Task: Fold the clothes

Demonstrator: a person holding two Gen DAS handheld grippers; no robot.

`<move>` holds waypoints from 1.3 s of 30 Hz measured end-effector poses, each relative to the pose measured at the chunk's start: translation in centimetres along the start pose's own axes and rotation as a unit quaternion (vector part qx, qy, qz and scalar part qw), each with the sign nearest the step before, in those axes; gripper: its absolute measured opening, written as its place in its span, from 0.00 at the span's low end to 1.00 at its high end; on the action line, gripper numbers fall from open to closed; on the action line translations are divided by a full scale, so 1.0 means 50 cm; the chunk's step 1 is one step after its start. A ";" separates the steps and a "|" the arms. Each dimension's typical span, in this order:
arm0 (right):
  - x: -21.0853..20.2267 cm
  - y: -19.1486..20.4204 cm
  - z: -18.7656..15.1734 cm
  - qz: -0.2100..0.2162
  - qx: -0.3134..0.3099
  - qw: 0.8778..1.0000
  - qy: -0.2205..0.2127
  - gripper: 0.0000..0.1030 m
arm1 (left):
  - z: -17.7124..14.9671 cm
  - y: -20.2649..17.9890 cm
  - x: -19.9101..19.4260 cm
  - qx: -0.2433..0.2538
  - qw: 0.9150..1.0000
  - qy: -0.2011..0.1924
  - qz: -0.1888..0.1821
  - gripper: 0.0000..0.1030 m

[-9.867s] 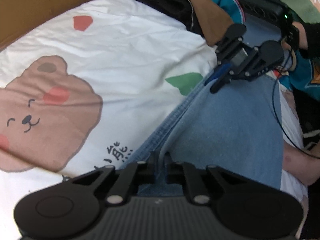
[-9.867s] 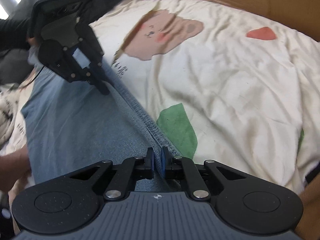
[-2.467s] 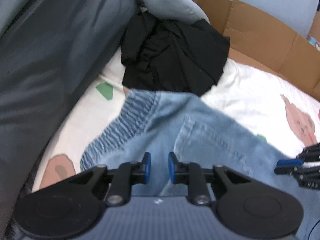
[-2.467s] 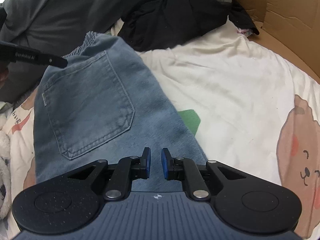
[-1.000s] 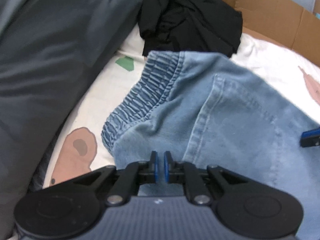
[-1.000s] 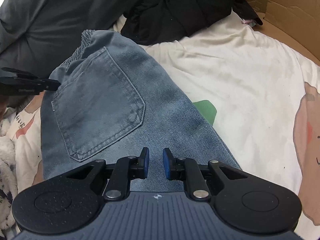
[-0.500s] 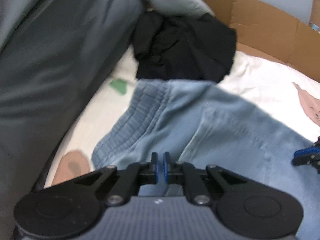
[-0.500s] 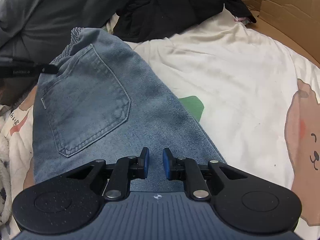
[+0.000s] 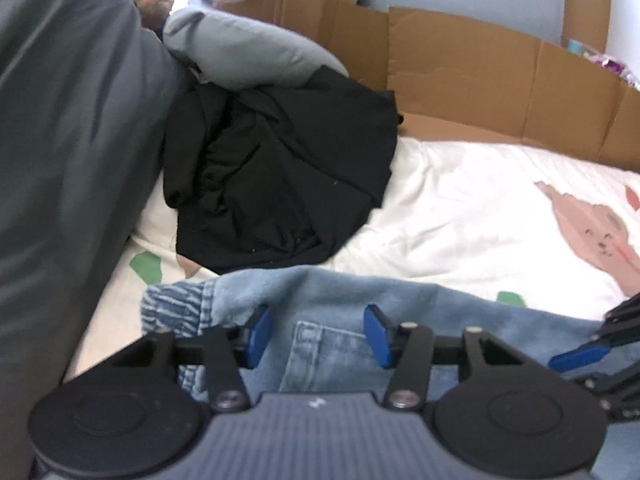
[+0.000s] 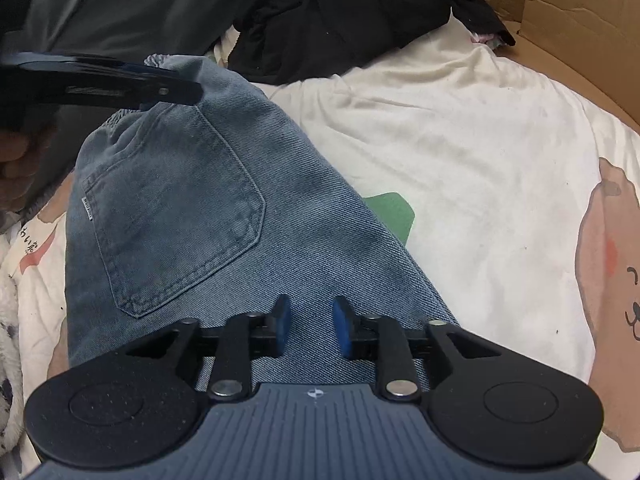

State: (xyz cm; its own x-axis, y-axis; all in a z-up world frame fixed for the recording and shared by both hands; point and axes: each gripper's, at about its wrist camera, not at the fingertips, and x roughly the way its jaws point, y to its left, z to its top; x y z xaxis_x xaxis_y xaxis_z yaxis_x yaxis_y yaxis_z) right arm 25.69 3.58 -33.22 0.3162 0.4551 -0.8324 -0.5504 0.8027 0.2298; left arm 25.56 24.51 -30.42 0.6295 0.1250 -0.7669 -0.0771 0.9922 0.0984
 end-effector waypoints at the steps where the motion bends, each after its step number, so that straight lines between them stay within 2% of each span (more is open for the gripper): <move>1: -0.001 -0.001 -0.001 -0.001 -0.002 1.000 0.000 0.36 | 0.000 0.003 0.011 0.003 1.000 0.004 0.000 0.47; 4: -0.004 -0.008 -0.006 -0.005 -0.003 1.000 0.001 0.36 | -0.004 0.014 0.039 0.016 1.000 0.016 0.003 0.39; 9: -0.019 -0.021 -0.020 -0.008 -0.012 1.000 0.010 0.36 | -0.014 0.027 0.081 0.027 0.999 0.029 -0.001 0.39; 12: -0.041 -0.039 -0.036 0.013 -0.012 1.000 0.016 0.36 | -0.014 0.018 0.088 0.048 0.998 0.033 0.004 0.39; 14: -0.061 -0.052 -0.052 0.037 -0.016 0.999 0.022 0.36 | -0.010 0.021 0.090 0.045 0.998 0.037 0.000 0.39; 21: -0.144 -0.097 -0.091 0.049 -0.034 0.997 0.044 0.37 | 0.014 0.008 0.077 0.043 0.997 0.055 0.011 0.39; 26: -0.237 -0.137 -0.100 0.045 -0.056 0.996 0.045 0.37 | 0.047 0.019 0.030 -0.011 0.998 0.057 0.006 0.57; 29: -0.307 -0.168 -0.100 0.032 -0.054 0.997 0.038 0.37 | 0.064 0.012 -0.017 -0.013 0.999 0.048 0.018 0.67; 33: -0.434 -0.213 -0.084 0.006 -0.049 0.999 0.007 0.37 | 0.082 0.001 -0.082 -0.007 0.999 0.039 0.019 0.74; 34: -0.471 -0.226 -0.082 -0.003 -0.044 0.999 -0.003 0.41 | 0.085 -0.002 -0.100 -0.007 0.999 0.034 0.019 0.76; 39: -0.633 -0.286 -0.081 -0.060 -0.013 0.997 -0.049 0.42 | 0.106 -0.023 -0.182 -0.008 1.000 0.029 0.008 0.77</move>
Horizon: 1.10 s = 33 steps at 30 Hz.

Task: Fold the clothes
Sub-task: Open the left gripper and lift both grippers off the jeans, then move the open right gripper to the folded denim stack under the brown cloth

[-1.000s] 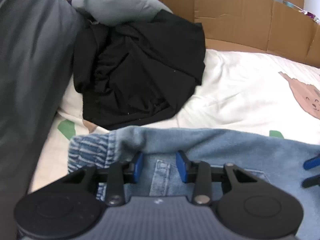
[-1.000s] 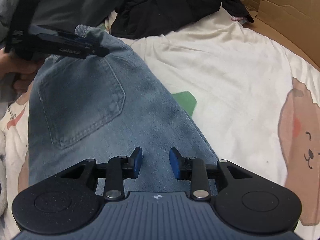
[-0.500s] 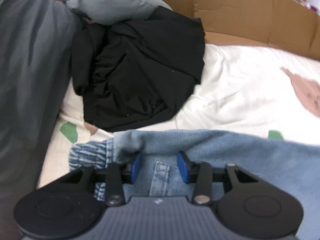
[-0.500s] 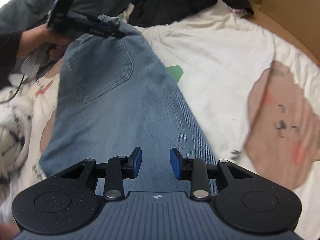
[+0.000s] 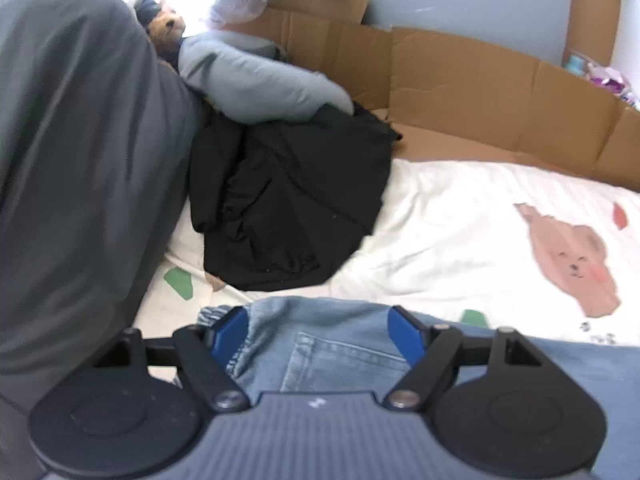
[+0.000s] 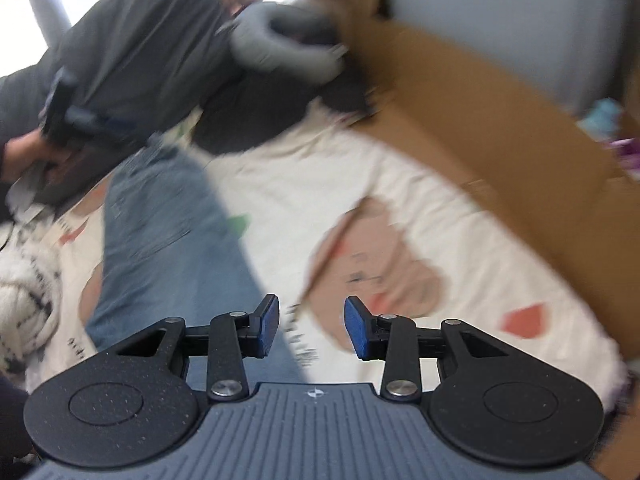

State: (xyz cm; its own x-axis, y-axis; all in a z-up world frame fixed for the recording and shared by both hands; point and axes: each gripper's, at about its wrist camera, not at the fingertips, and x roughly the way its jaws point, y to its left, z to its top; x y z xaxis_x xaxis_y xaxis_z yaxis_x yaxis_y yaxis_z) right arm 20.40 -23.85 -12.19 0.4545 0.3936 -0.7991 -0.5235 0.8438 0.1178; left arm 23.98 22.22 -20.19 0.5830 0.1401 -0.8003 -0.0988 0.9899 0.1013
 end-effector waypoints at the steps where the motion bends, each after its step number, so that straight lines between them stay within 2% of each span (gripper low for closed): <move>1: -0.031 -0.013 0.003 -0.012 0.008 1.000 -0.011 0.42 | 0.005 -0.004 -0.021 -0.001 1.000 -0.001 -0.001 0.77; 8: -0.253 -0.049 0.021 -0.076 0.014 0.994 -0.076 0.42 | 0.018 -0.020 -0.188 -0.057 0.998 -0.022 -0.028 0.85; 15: -0.478 -0.050 0.012 -0.108 0.043 0.984 -0.134 0.42 | 0.005 -0.021 -0.325 -0.066 0.997 -0.024 -0.032 0.85; 20: -0.626 -0.048 0.001 -0.132 0.066 0.971 -0.189 0.42 | -0.005 -0.016 -0.397 -0.069 0.997 -0.032 -0.033 0.85; 23: -0.694 -0.037 -0.008 -0.146 0.069 0.965 -0.207 0.42 | -0.006 -0.015 -0.430 -0.069 0.996 -0.038 -0.036 0.85; 26: -0.748 -0.026 -0.031 -0.155 0.069 0.961 -0.220 0.42 | -0.005 0.000 -0.461 -0.100 0.993 -0.046 -0.039 0.85; 29: -0.790 -0.019 -0.071 -0.157 0.079 0.959 -0.223 0.43 | 0.000 0.008 -0.484 -0.121 0.991 -0.048 -0.042 0.86; 33: -0.836 -0.012 -0.141 -0.166 0.092 0.956 -0.222 0.45 | 0.005 -0.001 -0.516 -0.119 0.991 -0.054 -0.027 0.86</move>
State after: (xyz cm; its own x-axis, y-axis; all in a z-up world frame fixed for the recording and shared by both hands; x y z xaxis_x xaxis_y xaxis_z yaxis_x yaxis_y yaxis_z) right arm -3.38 -43.38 16.99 0.8567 0.1744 -0.4854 -0.1797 0.9831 0.0359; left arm 9.18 18.58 0.60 0.6742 0.1013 -0.7316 -0.2446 0.9653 -0.0917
